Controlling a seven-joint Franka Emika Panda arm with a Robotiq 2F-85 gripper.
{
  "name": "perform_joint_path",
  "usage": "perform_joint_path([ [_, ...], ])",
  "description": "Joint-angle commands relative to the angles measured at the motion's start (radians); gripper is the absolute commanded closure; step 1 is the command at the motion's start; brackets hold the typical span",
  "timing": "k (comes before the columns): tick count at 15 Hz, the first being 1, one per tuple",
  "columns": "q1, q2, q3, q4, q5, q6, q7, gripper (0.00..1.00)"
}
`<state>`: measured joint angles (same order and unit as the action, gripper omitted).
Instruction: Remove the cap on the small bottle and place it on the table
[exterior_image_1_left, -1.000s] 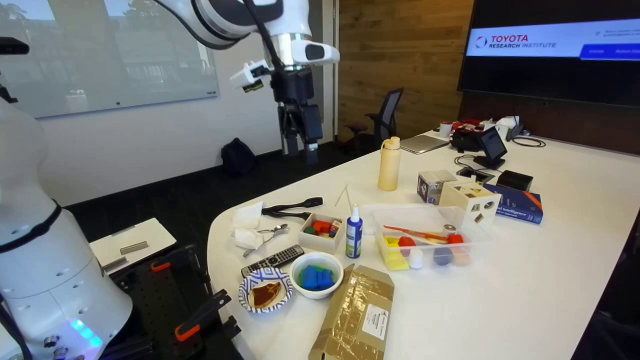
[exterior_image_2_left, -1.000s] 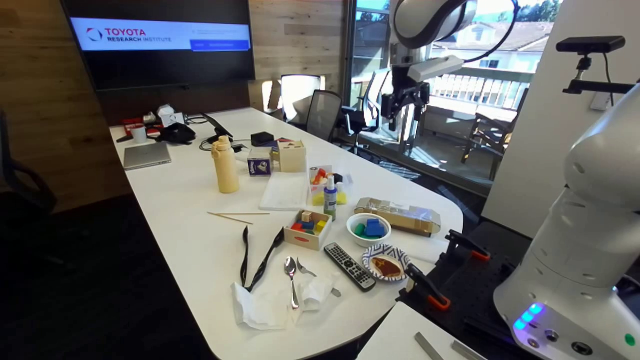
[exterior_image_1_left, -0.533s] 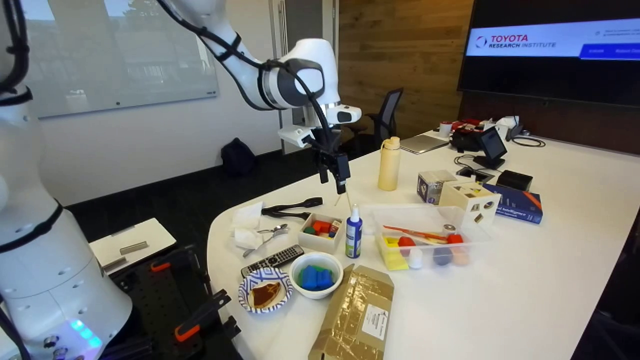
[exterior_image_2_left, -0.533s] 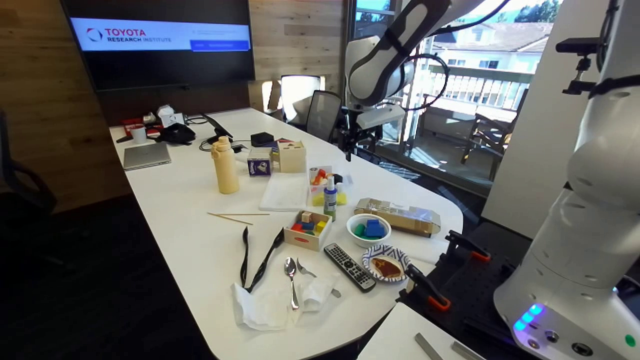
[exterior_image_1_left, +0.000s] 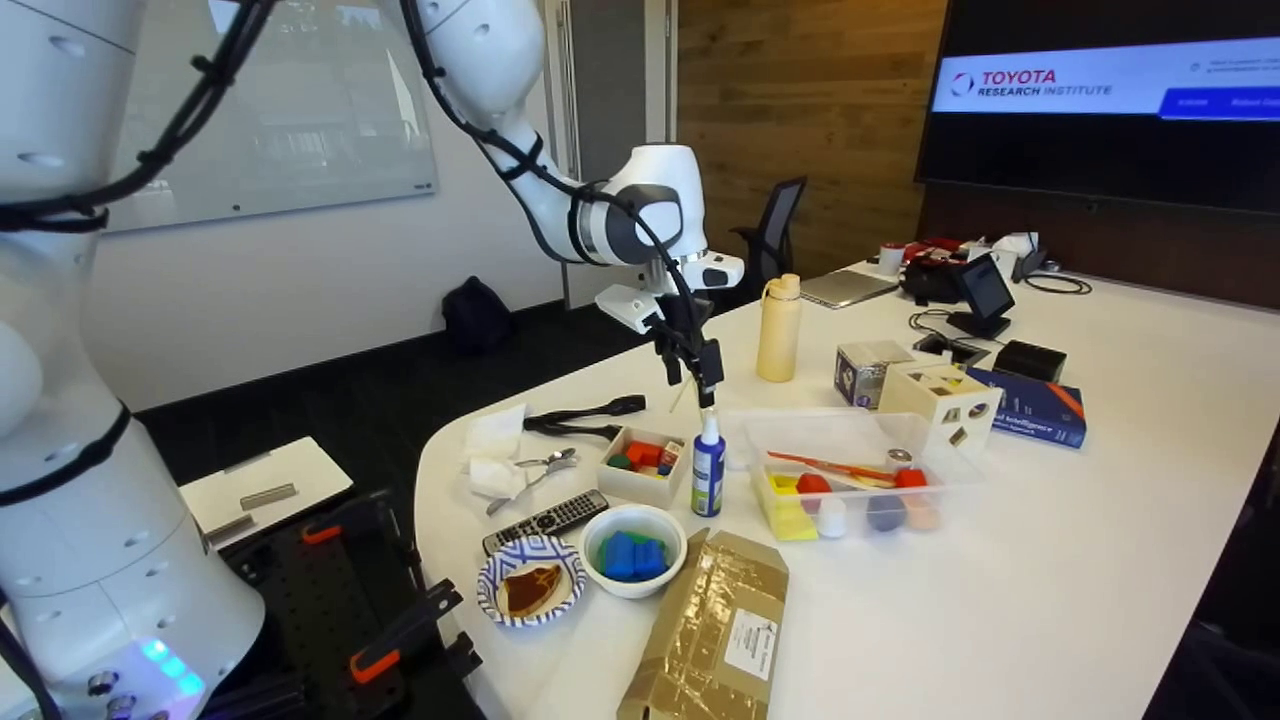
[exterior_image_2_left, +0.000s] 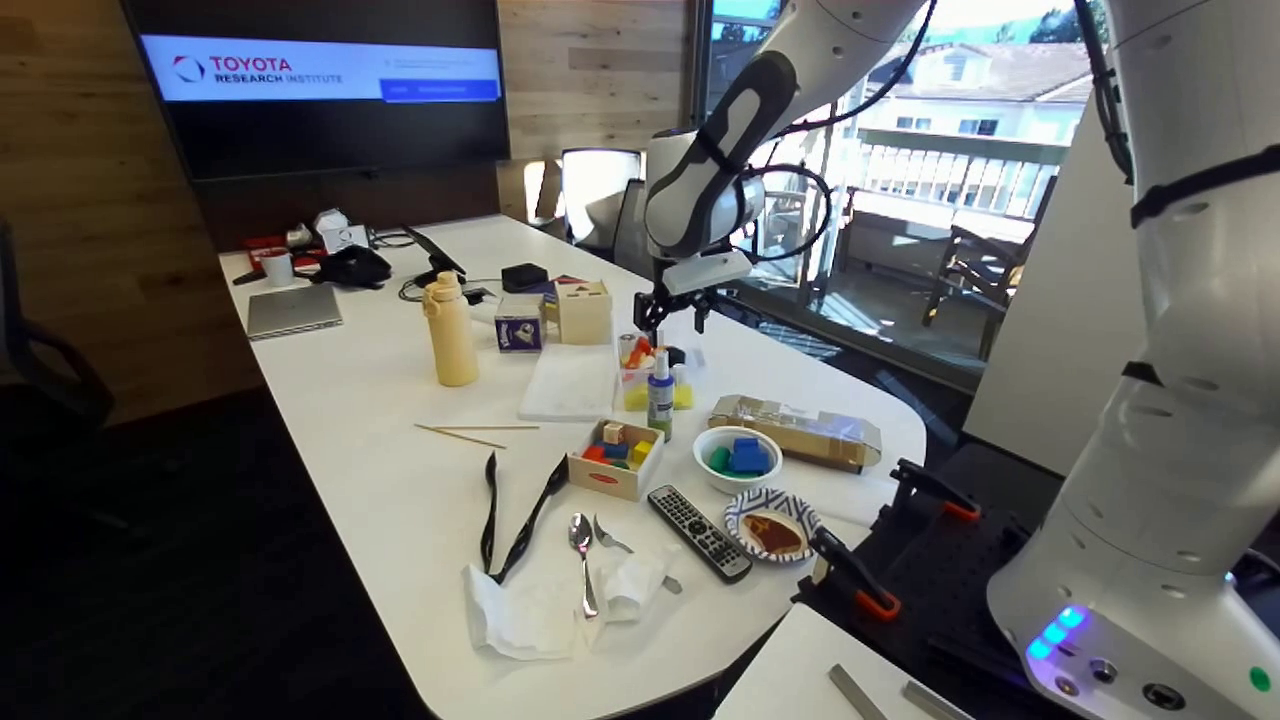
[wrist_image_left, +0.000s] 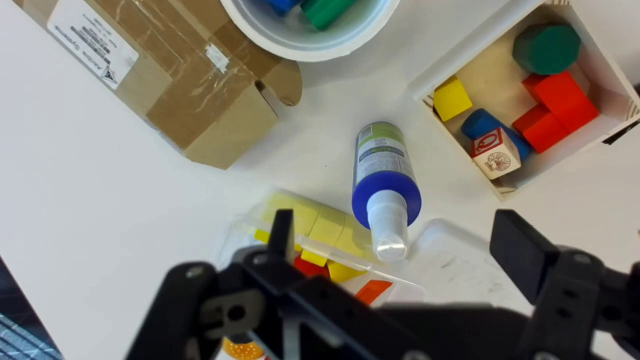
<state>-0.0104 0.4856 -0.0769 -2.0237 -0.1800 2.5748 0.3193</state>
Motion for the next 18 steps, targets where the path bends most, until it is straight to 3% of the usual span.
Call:
perform_joint_path([
  [1,0.046,0.041,-0.045,0.043,0.013,0.037,0.034,0.00],
  [18,0.049,0.188,-0.064,0.173,0.101,0.051,0.026,0.02],
])
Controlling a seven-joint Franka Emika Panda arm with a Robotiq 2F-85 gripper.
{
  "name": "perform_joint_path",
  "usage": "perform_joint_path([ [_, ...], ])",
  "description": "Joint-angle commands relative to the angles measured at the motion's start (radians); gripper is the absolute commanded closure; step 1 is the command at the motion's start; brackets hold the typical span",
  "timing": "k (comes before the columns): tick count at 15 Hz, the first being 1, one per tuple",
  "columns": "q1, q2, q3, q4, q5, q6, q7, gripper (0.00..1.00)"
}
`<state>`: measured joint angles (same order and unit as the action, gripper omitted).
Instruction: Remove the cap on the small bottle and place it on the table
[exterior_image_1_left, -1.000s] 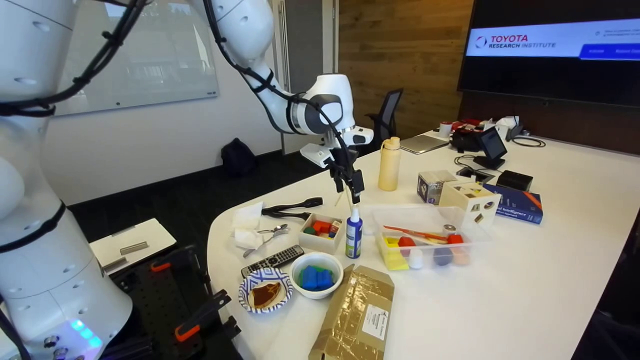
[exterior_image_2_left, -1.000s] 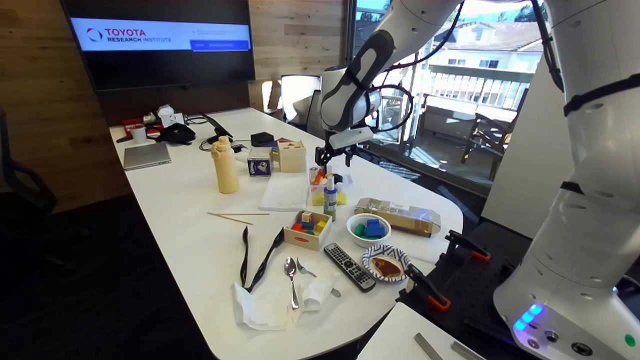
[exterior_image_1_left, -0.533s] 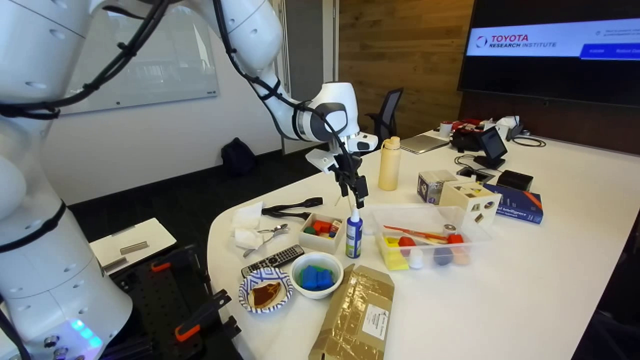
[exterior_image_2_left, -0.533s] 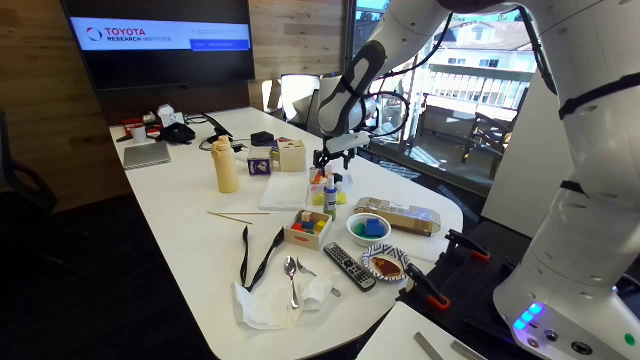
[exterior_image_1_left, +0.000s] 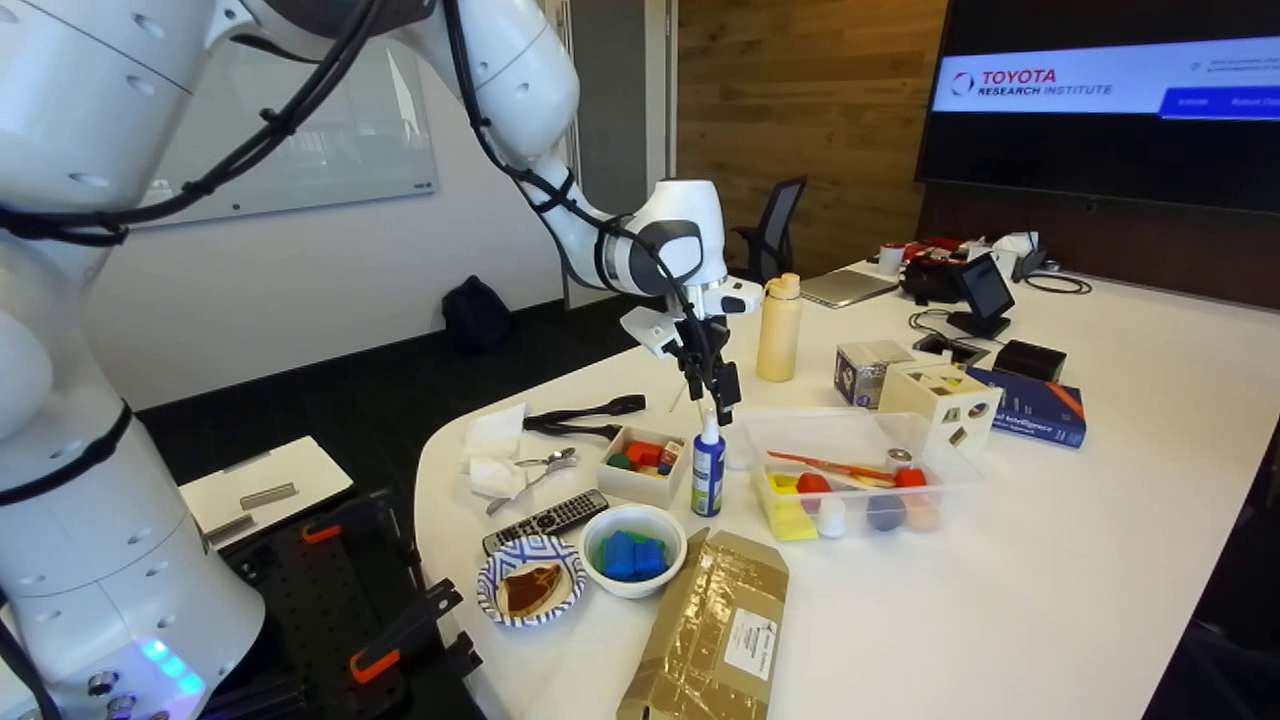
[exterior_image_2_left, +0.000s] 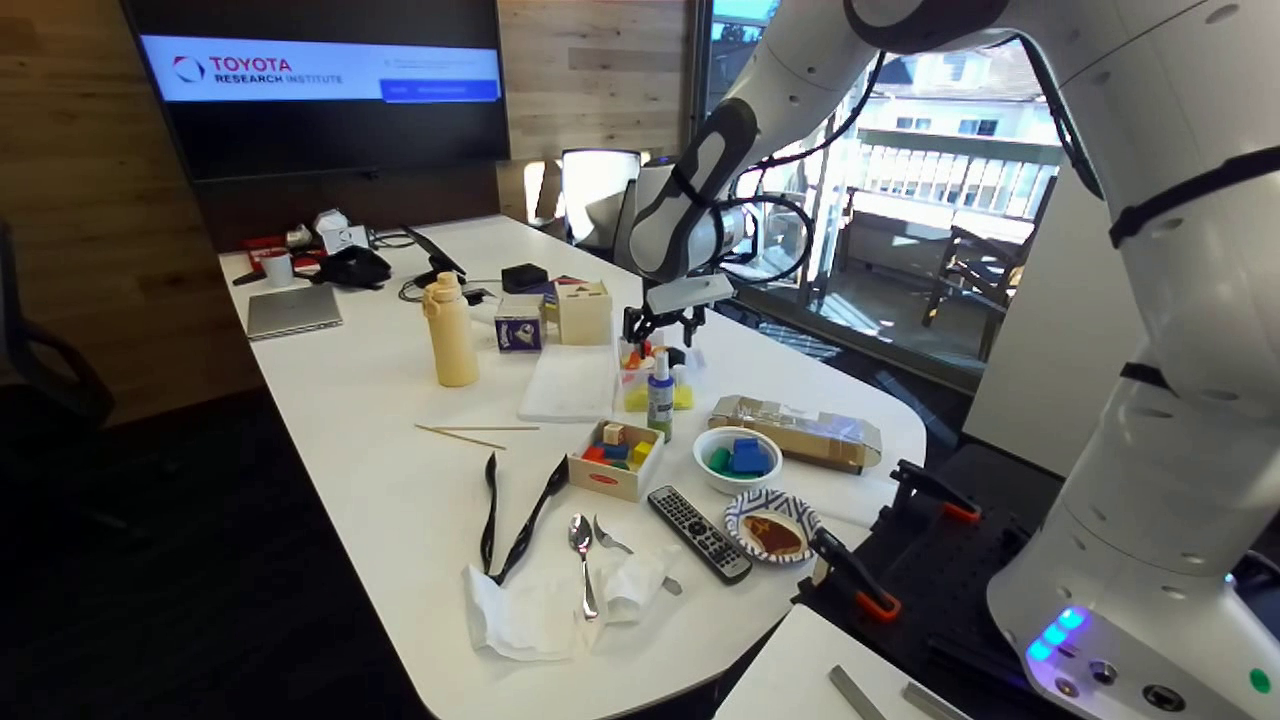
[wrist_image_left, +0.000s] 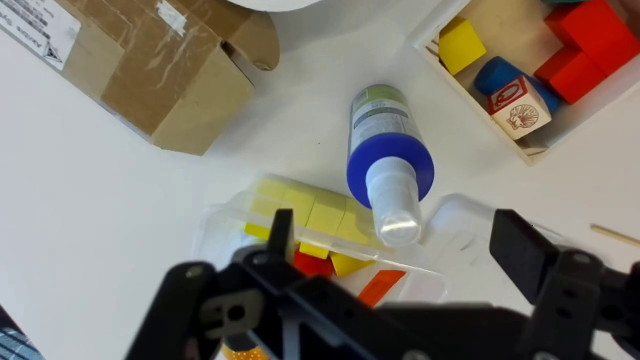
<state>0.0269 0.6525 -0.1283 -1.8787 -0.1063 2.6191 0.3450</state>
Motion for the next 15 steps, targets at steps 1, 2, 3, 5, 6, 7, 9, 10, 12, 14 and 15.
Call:
perform_joint_path([
  [1,0.013,0.024,-0.014,0.030,0.030,0.008,0.001,0.26],
  [2,0.013,0.026,-0.014,0.033,0.033,0.008,0.001,0.26],
  [3,0.013,0.029,-0.014,0.034,0.035,0.008,0.001,0.31],
  [5,0.014,0.033,-0.015,0.037,0.037,0.009,0.003,0.47],
  [6,0.014,0.036,-0.015,0.039,0.037,0.008,0.003,0.54],
  [7,0.015,0.039,-0.016,0.041,0.037,0.008,0.003,0.63],
  [9,0.016,0.044,-0.017,0.044,0.036,0.008,0.004,0.77],
  [10,0.017,0.046,-0.017,0.045,0.036,0.008,0.005,0.85],
  [12,0.017,0.049,-0.017,0.047,0.037,0.007,0.004,0.97],
  [14,0.017,0.043,-0.017,0.047,0.035,0.004,0.001,0.94],
  [15,0.016,0.039,-0.015,0.046,0.036,0.003,-0.002,0.94],
])
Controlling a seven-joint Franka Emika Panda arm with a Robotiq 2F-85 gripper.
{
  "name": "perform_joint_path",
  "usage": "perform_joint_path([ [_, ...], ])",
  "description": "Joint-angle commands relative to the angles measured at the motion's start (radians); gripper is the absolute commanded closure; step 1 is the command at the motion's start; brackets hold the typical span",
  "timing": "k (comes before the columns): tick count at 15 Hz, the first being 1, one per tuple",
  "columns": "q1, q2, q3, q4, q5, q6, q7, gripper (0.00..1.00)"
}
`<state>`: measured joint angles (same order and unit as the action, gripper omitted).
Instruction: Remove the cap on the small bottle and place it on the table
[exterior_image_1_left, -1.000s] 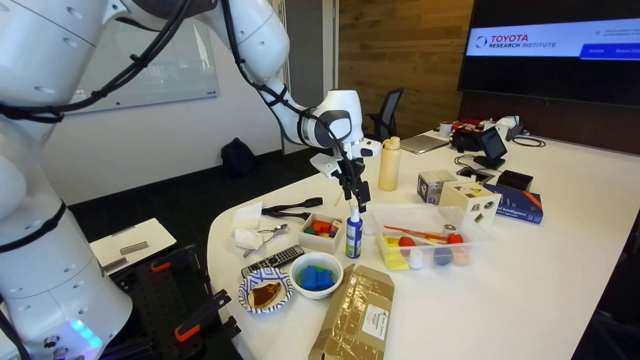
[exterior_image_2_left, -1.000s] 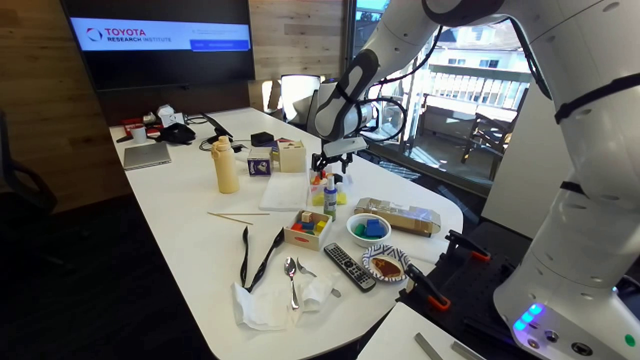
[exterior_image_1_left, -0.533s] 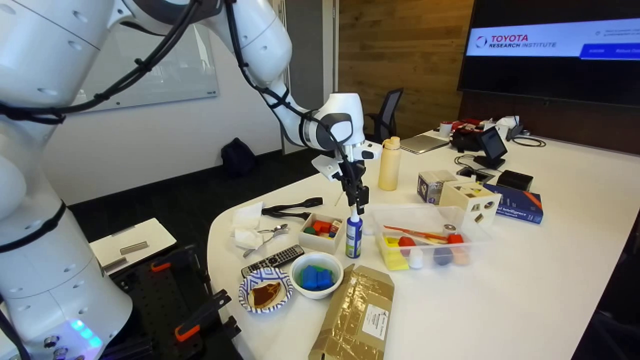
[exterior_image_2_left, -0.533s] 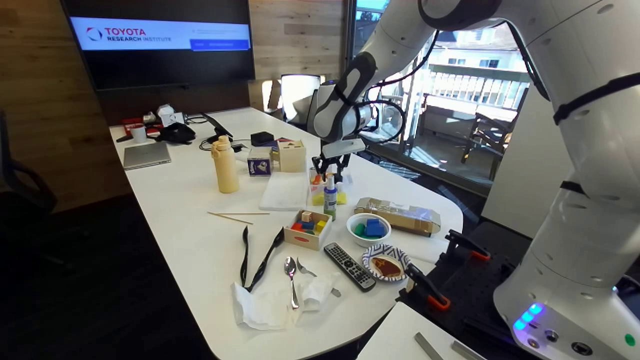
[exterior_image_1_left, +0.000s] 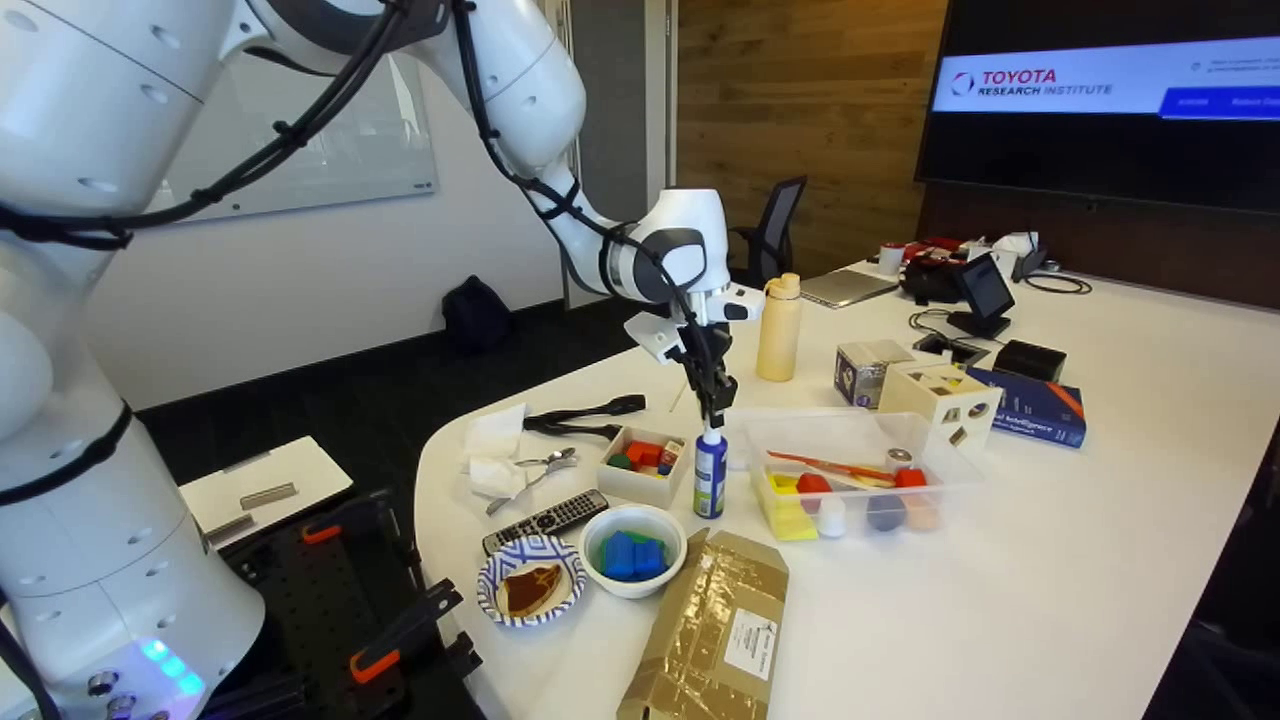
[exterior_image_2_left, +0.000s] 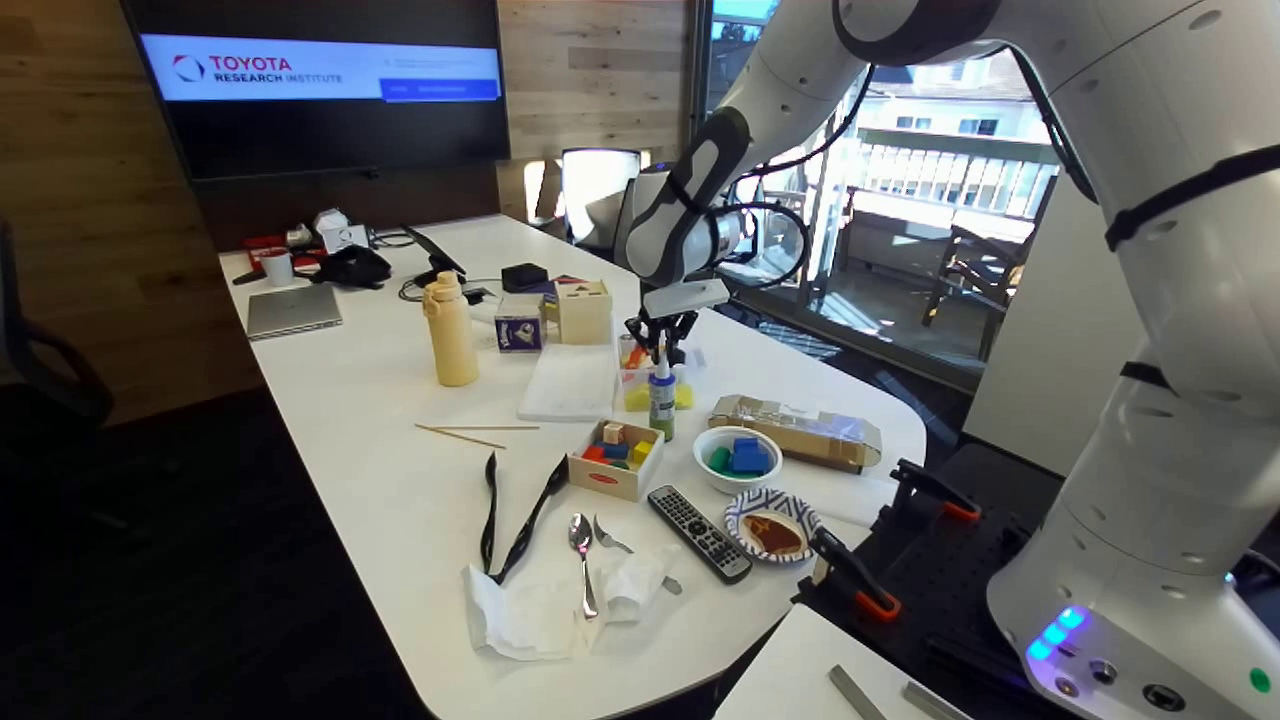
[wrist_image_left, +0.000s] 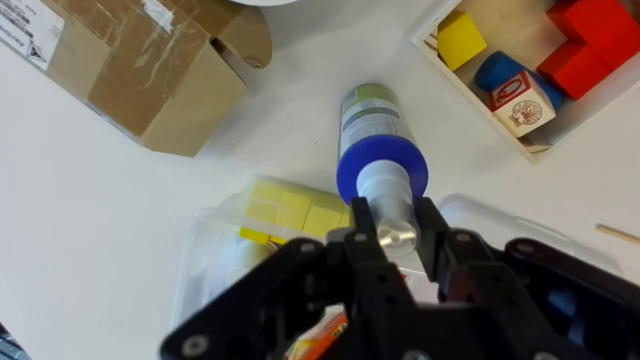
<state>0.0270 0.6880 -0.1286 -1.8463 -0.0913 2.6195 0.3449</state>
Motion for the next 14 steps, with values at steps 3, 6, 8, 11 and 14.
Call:
perform_joint_path([
  [3,0.016,-0.017,-0.014,0.006,0.018,-0.003,-0.008,0.94],
  [6,0.014,-0.034,-0.014,0.004,0.018,-0.009,-0.013,0.94],
  [8,0.006,-0.046,-0.006,0.005,0.024,-0.012,-0.024,0.94],
  [11,0.005,-0.065,-0.006,0.004,0.023,-0.017,-0.024,0.94],
  [14,0.000,-0.095,-0.003,-0.001,0.024,-0.037,-0.033,0.94],
])
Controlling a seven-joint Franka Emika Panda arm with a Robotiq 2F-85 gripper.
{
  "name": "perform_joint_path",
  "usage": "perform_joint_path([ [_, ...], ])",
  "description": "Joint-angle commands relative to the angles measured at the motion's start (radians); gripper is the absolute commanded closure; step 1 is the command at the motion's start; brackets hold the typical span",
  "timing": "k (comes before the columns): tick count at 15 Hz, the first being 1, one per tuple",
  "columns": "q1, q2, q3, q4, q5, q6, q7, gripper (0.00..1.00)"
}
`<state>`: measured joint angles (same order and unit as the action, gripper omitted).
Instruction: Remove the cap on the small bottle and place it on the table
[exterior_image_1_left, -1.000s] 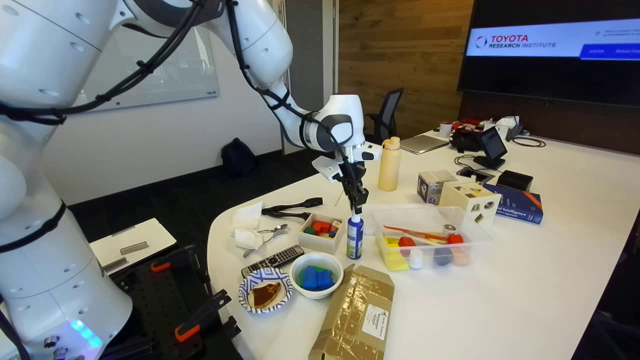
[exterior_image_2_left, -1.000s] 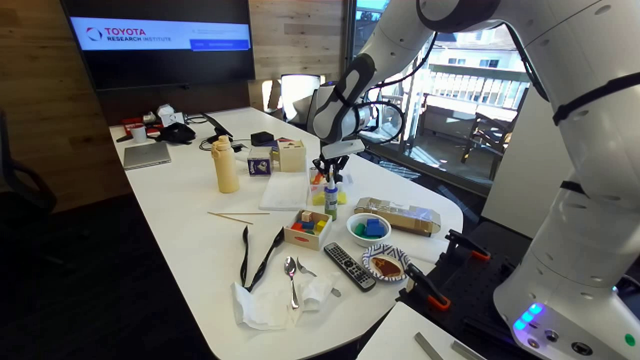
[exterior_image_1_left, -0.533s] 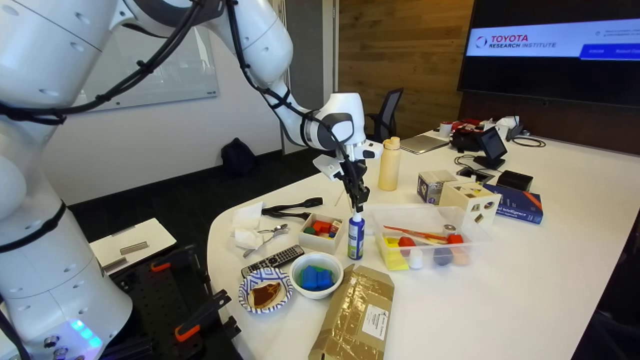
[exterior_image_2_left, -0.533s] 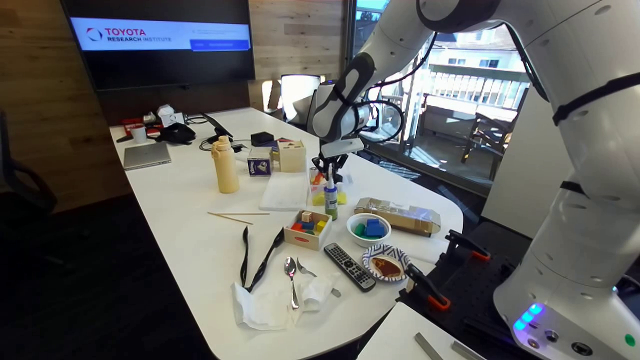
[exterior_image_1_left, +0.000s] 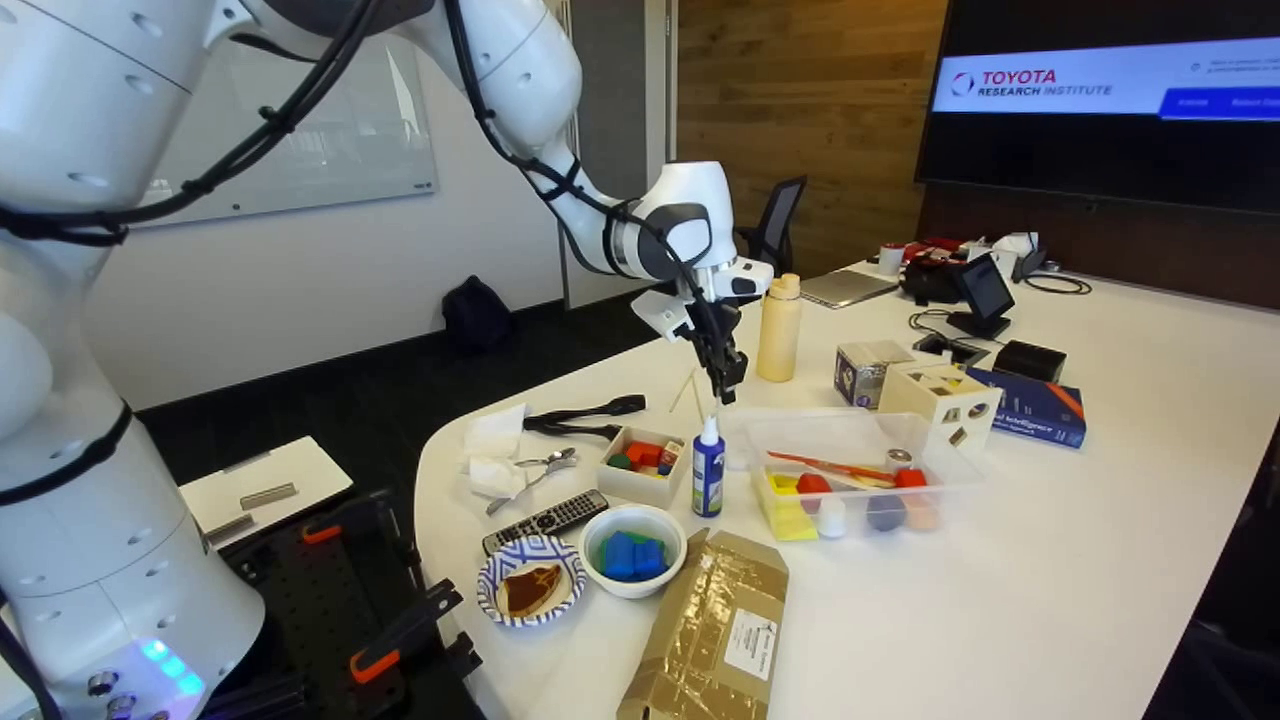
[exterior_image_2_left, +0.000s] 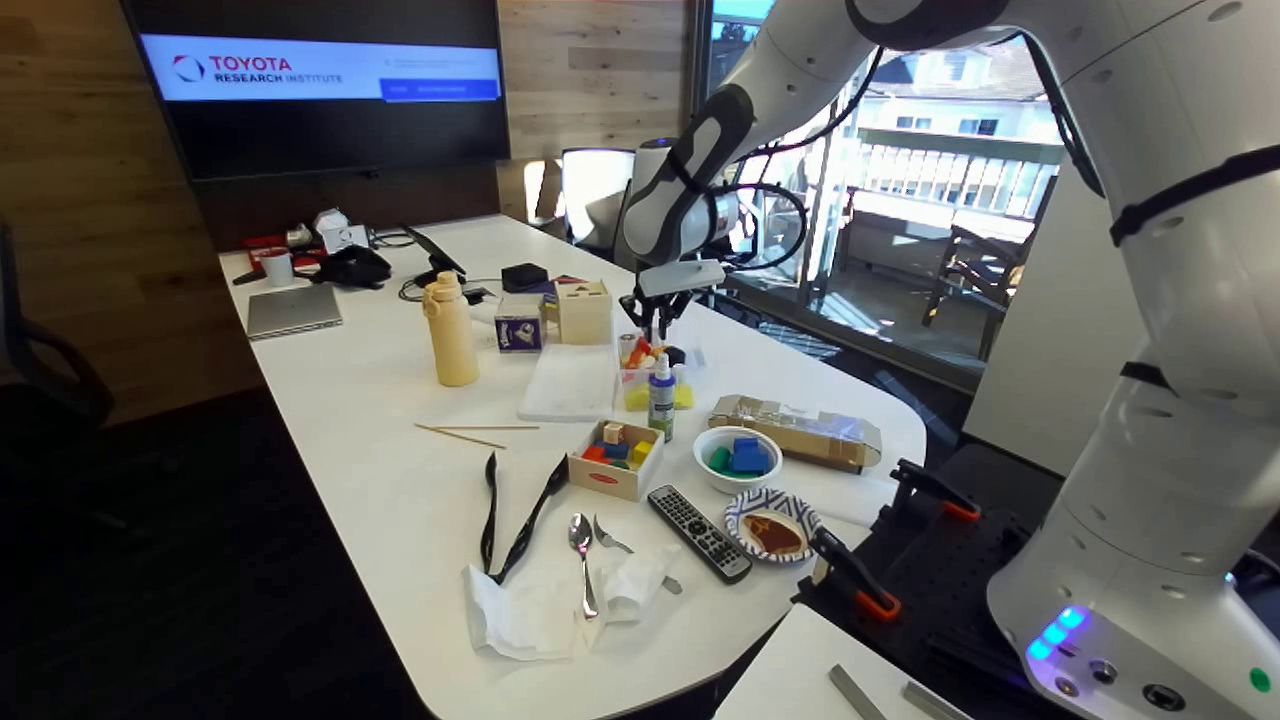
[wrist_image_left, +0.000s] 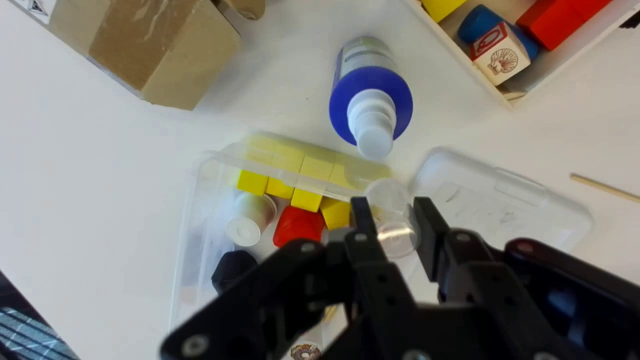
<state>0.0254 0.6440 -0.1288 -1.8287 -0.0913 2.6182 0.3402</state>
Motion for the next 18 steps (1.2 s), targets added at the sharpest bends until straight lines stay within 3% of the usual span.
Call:
perform_joint_path([
  [1,0.002,-0.062,-0.004,-0.024,0.023,-0.041,-0.027,0.94],
  [8,0.025,-0.064,-0.102,-0.071,-0.010,-0.003,0.077,0.94],
  [14,-0.054,0.053,-0.052,-0.052,0.119,-0.022,0.056,0.94],
  [18,-0.057,0.159,-0.057,0.007,0.175,-0.021,0.083,0.94],
])
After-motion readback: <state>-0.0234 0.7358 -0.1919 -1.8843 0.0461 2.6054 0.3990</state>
